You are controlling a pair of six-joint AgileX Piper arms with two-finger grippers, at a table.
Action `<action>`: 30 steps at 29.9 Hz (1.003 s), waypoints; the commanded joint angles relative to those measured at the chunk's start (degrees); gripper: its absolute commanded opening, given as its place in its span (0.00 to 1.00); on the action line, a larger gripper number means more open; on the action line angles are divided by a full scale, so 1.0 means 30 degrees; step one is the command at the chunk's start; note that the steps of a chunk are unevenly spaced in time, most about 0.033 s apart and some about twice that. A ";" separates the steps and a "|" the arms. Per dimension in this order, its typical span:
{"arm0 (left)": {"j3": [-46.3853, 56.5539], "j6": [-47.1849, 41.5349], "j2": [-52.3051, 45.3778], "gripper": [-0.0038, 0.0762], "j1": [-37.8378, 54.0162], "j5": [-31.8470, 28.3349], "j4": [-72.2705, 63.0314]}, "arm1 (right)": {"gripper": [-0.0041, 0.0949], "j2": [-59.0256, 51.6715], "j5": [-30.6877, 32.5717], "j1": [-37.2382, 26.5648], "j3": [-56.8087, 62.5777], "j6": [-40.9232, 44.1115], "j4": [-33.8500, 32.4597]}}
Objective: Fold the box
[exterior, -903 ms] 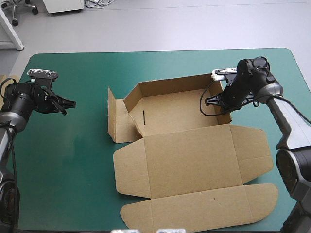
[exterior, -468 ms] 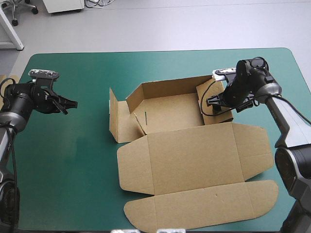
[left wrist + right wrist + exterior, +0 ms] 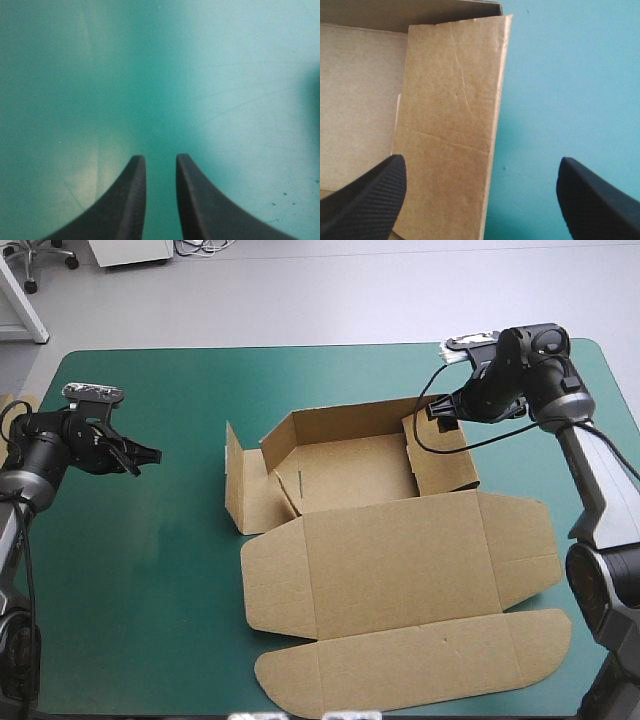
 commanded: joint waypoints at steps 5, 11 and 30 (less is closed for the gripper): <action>-0.0517 0.0002 -0.0671 0.23 0.0025 -0.0644 -0.0126 | 0.80 0.0618 0.0153 -0.0111 -0.0616 -0.0632 -0.0165; -0.0517 0.0002 -0.0581 0.23 0.0025 -0.0644 -0.0288 | 0.80 0.1987 0.0149 -0.0111 -0.0616 -0.0459 -0.0068; -0.0517 0.0046 -0.0581 0.22 0.0025 -0.0591 -0.0427 | 0.03 0.3493 -0.0843 -0.0076 -0.0616 -0.0777 -0.0825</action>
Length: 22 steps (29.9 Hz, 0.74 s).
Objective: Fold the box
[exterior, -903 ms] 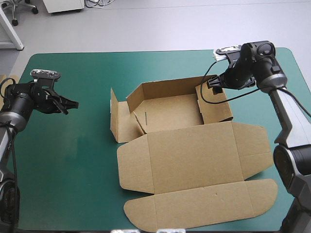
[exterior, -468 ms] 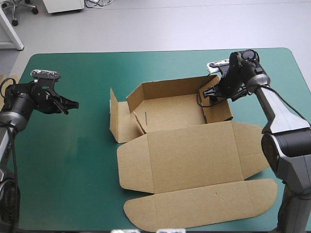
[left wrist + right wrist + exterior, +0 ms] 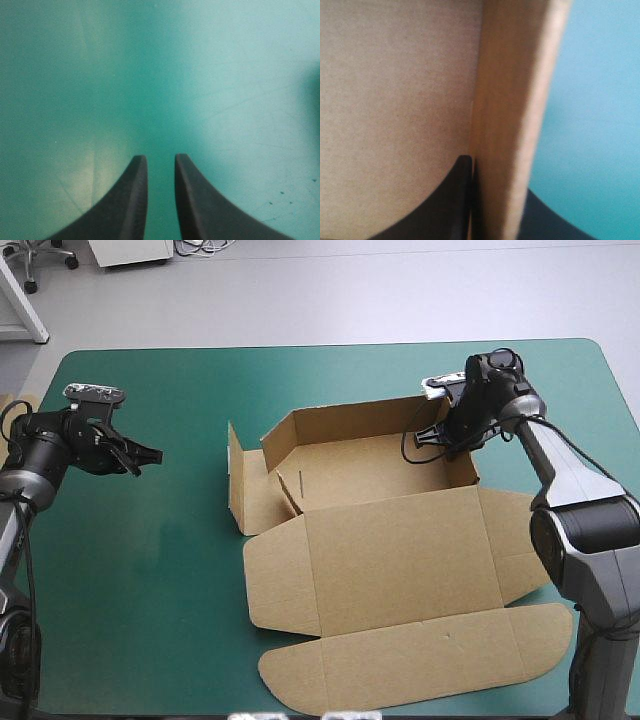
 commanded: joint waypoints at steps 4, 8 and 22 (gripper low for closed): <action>-0.0517 -0.0033 -0.0647 0.22 0.0025 -0.0690 -0.0307 | 0.03 -0.1024 -0.0575 -0.0099 -0.0557 0.0163 -0.2079; -0.0517 0.0215 -0.0647 0.22 0.0025 -0.0690 -0.0609 | 0.03 -0.1024 -0.0541 -0.0099 -0.0557 0.0124 -0.1938; -0.0517 0.0471 -0.0599 0.22 0.0025 -0.1110 -0.1145 | 0.03 -0.1736 -0.2741 -0.0133 -0.0593 0.0855 -0.0996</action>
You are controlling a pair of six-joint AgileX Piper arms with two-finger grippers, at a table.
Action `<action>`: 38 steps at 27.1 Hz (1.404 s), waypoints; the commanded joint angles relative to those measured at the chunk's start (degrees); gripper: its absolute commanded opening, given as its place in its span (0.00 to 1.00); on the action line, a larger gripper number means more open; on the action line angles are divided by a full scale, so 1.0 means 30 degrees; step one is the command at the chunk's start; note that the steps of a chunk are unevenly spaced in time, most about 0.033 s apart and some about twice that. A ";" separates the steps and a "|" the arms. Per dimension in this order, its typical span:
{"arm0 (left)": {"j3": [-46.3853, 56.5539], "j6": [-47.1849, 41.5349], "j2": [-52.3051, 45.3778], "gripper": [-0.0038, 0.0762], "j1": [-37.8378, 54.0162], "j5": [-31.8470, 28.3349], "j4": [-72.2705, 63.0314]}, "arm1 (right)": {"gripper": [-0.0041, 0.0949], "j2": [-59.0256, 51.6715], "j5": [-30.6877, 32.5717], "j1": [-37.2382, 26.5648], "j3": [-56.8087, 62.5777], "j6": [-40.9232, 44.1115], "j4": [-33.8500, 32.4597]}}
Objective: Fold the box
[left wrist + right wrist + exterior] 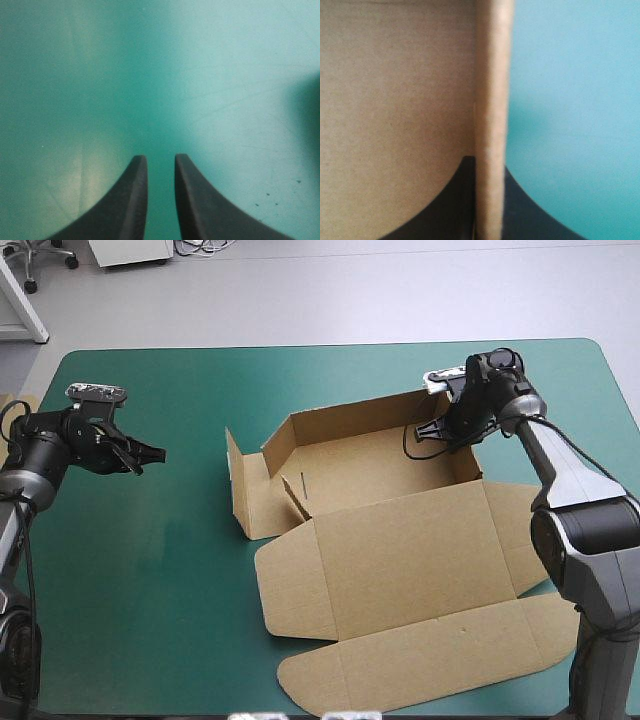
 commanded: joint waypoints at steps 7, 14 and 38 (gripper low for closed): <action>-0.0517 0.0018 0.0446 0.22 0.0025 -0.1227 -0.0793 | 0.03 -0.3373 -0.2523 -0.0370 -0.0573 -0.0187 0.0545; -0.0517 0.0162 0.1711 0.22 0.0025 -0.1758 -0.1671 | 0.03 -0.5082 -0.3219 -0.2455 -0.0573 -0.1802 0.4909; -0.0517 1.6070 0.4905 0.22 -0.0243 0.9170 -3.4466 | 0.03 -0.4602 -0.2275 -0.3887 -0.0536 -0.4266 0.9924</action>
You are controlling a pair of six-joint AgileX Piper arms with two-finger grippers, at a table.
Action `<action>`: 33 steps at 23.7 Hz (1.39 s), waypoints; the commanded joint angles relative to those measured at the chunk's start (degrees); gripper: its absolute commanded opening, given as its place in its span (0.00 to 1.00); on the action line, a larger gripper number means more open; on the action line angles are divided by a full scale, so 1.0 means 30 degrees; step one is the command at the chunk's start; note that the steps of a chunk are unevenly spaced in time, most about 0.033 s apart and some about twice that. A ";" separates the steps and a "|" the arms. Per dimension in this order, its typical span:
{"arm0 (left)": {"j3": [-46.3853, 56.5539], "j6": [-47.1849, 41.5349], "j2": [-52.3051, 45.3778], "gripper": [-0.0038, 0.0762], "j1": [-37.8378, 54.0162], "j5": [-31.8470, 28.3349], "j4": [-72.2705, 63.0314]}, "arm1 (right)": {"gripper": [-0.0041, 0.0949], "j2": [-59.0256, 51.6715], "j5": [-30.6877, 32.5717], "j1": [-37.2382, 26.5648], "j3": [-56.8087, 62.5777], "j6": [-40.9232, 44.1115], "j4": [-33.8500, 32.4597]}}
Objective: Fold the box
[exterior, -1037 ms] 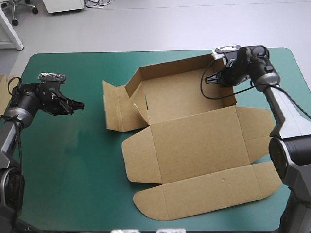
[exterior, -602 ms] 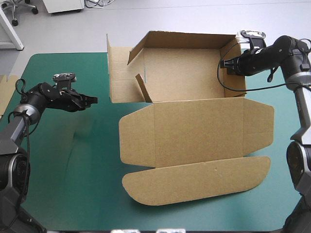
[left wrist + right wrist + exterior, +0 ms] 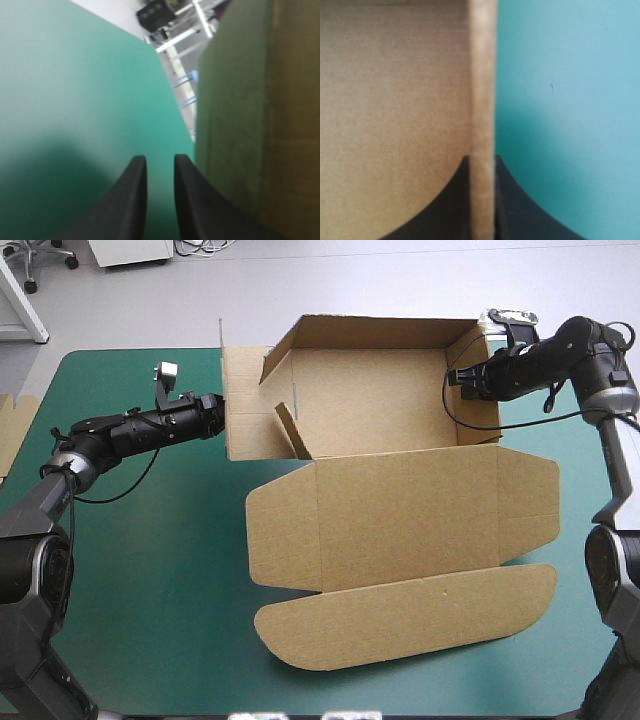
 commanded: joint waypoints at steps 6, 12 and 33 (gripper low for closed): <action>-0.0667 0.0271 -0.0786 0.22 -0.1922 0.3306 -0.3851 | 0.03 -0.0808 -0.0999 -0.0058 -0.0554 -0.0025 0.1311; -0.1474 0.0069 -0.0786 0.22 -0.2821 0.3622 -0.4027 | 0.03 -0.0778 -0.0892 -0.0058 -0.0554 0.0059 0.0998; -0.7916 -0.4953 -0.0786 0.62 -0.4185 0.1427 0.2377 | 0.03 -0.0778 -0.0891 -0.0094 -0.0554 0.0767 0.0668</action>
